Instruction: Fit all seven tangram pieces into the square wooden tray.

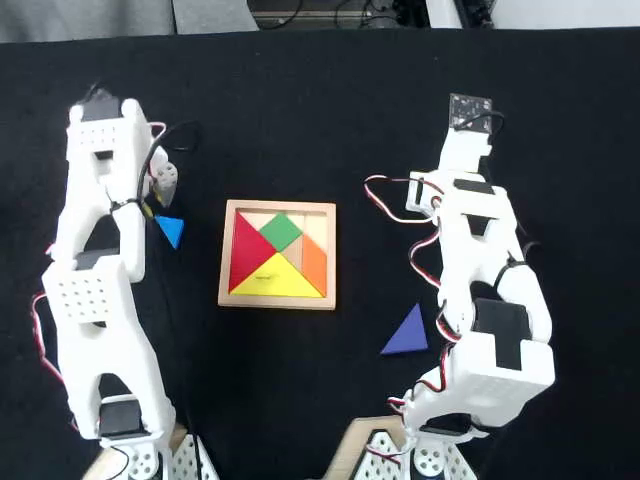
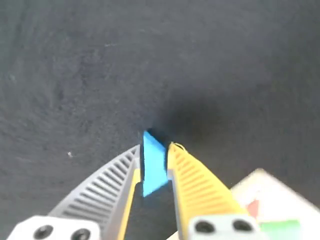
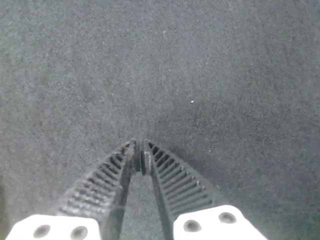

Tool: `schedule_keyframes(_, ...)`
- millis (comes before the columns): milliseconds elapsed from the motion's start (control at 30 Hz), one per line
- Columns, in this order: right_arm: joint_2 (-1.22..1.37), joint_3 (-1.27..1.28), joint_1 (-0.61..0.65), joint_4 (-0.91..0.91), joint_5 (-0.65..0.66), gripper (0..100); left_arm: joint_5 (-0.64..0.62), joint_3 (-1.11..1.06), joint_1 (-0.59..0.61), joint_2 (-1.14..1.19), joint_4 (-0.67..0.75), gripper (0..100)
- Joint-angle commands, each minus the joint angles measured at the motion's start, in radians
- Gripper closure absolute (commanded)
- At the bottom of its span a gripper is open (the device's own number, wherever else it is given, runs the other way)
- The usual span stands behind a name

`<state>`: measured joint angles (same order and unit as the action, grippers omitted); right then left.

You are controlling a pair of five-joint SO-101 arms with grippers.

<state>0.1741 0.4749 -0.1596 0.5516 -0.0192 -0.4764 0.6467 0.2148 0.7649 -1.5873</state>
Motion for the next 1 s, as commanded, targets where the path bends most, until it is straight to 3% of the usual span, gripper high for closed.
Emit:
schedule_keyframes(0, -0.005, -0.065, 0.015, -0.012, 0.011, 98.4, 0.133, 0.133, -0.030, -0.018, -0.083, 87)
schedule_keyframes(133, -0.005, -0.065, 0.015, -0.012, 0.011, 98.4, -0.003, 0.140, -0.030, -0.017, -0.140, 76)
schedule_keyframes(200, -0.005, -0.065, 0.015, -0.012, 0.011, 98.4, -0.049, 0.099, -0.028, -0.017, -0.141, 76)
schedule_keyframes(367, -0.005, -0.065, 0.015, -0.012, 0.011, 98.4, -0.048, -0.016, -0.041, -0.017, -0.129, 78)
schedule_keyframes(733, -0.005, -0.065, 0.015, -0.012, 0.011, 98.4, -0.046, -0.186, -0.031, -0.017, 0.117, 78)
schedule_keyframes(967, -0.005, -0.065, 0.017, -0.012, 0.011, 98.4, -0.046, -0.186, -0.027, -0.017, 0.127, 78)
